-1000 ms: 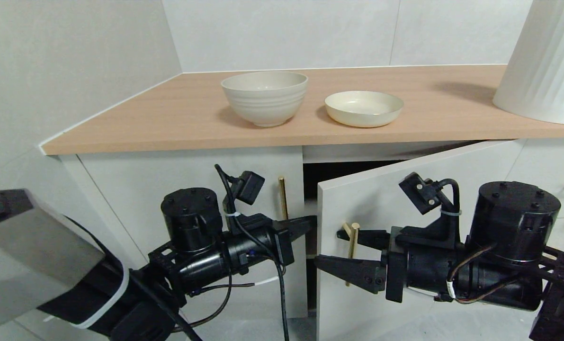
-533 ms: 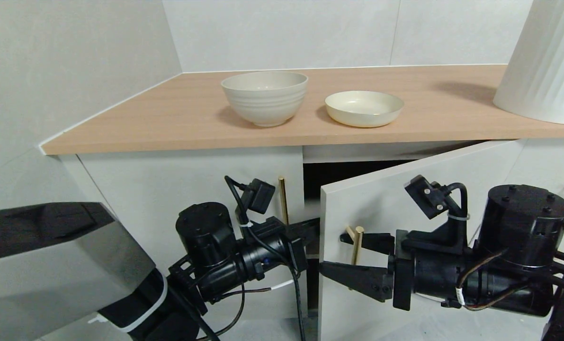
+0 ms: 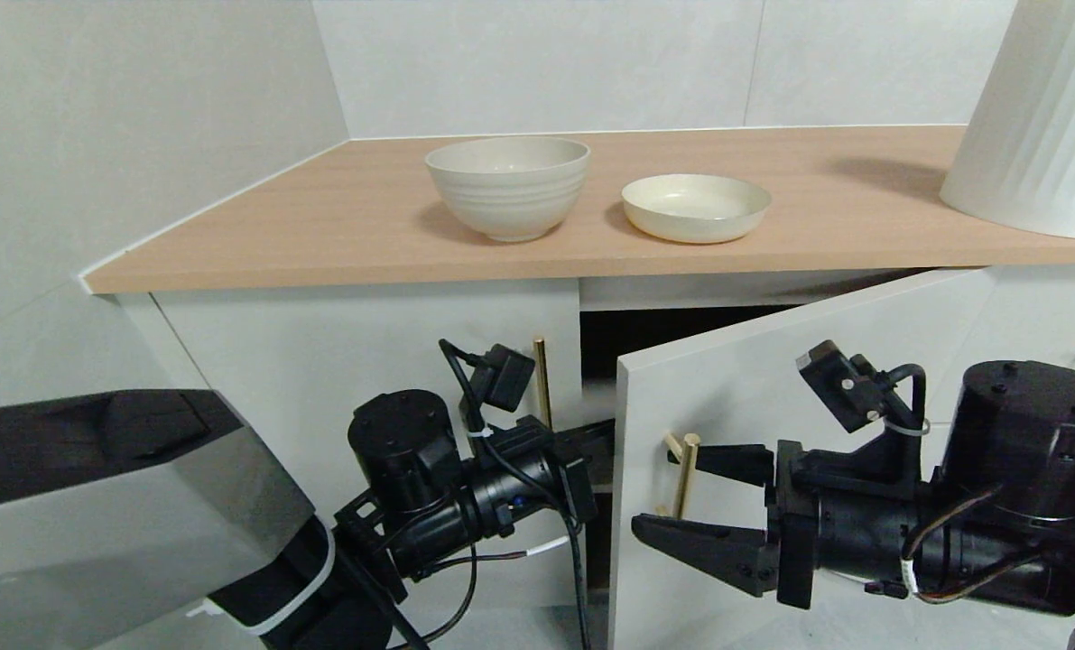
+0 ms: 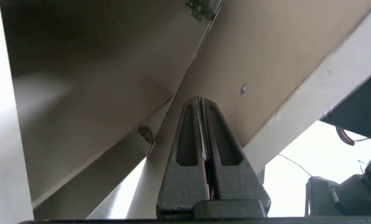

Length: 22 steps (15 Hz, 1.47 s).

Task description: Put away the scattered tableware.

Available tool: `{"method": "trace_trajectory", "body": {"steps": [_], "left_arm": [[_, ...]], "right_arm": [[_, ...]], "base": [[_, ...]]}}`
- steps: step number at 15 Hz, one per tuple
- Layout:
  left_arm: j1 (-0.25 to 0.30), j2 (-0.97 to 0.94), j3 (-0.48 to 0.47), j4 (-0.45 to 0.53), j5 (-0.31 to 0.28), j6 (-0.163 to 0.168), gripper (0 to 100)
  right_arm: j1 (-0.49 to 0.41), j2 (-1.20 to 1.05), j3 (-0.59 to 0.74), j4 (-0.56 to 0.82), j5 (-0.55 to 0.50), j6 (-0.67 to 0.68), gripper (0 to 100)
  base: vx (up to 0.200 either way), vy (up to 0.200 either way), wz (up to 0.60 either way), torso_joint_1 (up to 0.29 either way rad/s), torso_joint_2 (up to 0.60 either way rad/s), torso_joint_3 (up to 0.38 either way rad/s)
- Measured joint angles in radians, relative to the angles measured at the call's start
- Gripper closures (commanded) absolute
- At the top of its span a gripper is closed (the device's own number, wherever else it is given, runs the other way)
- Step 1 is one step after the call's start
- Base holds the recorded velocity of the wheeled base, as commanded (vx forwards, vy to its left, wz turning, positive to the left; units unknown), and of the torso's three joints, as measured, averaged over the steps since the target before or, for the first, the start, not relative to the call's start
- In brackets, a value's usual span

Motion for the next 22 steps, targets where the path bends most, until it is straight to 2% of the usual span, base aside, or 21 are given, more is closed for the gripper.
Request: {"method": "trace_trajectory", "body": {"steps": [3, 5, 8, 10, 12, 13, 18, 22], "left_arm": [[-0.006, -0.002, -0.054, 0.034, -0.002, 0.001, 100], [-0.009, -0.008, -0.092, 0.083, -0.003, 0.004, 100], [-0.012, -0.034, -0.129, 0.183, -0.004, 0.015, 100], [-0.018, -0.068, -0.138, 0.284, -0.003, 0.019, 100], [-0.037, -0.09, -0.146, 0.32, -0.003, 0.051, 100], [-0.042, -0.094, -0.139, 0.319, -0.003, 0.059, 100], [-0.075, -0.095, -0.122, 0.32, -0.003, 0.063, 100], [-0.096, -0.094, -0.121, 0.321, 0.001, 0.063, 100]], "right_arm": [[-0.027, -0.037, 0.047, -0.001, -0.013, -0.001, 0], [-0.035, -0.084, 0.097, 0.027, -0.064, -0.015, 0], [0.005, -0.154, 0.149, 0.138, -0.351, -0.086, 0], [0.068, -0.241, 0.156, 0.294, -0.41, -0.097, 0], [0.107, -0.355, 0.122, 0.597, -0.429, -0.1, 0], [0.118, -0.401, 0.093, 0.701, -0.433, -0.096, 0], [0.133, -0.495, 0.048, 0.744, -0.384, -0.075, 0], [0.133, -0.506, 0.048, 0.746, -0.382, -0.075, 0]], "base": [[0.0, 0.0, 0.0, 0.0, 0.0, 0.0], [0.0, 0.0, 0.0, 0.0, 0.0, 0.0], [0.0, 0.0, 0.0, 0.0, 0.0, 0.0], [0.0, 0.0, 0.0, 0.0, 0.0, 0.0], [0.0, 0.0, 0.0, 0.0, 0.0, 0.0], [0.0, 0.0, 0.0, 0.0, 0.0, 0.0], [0.0, 0.0, 0.0, 0.0, 0.0, 0.0], [-0.2, 0.0, 0.0, 0.01, 0.0, 0.001]]}}
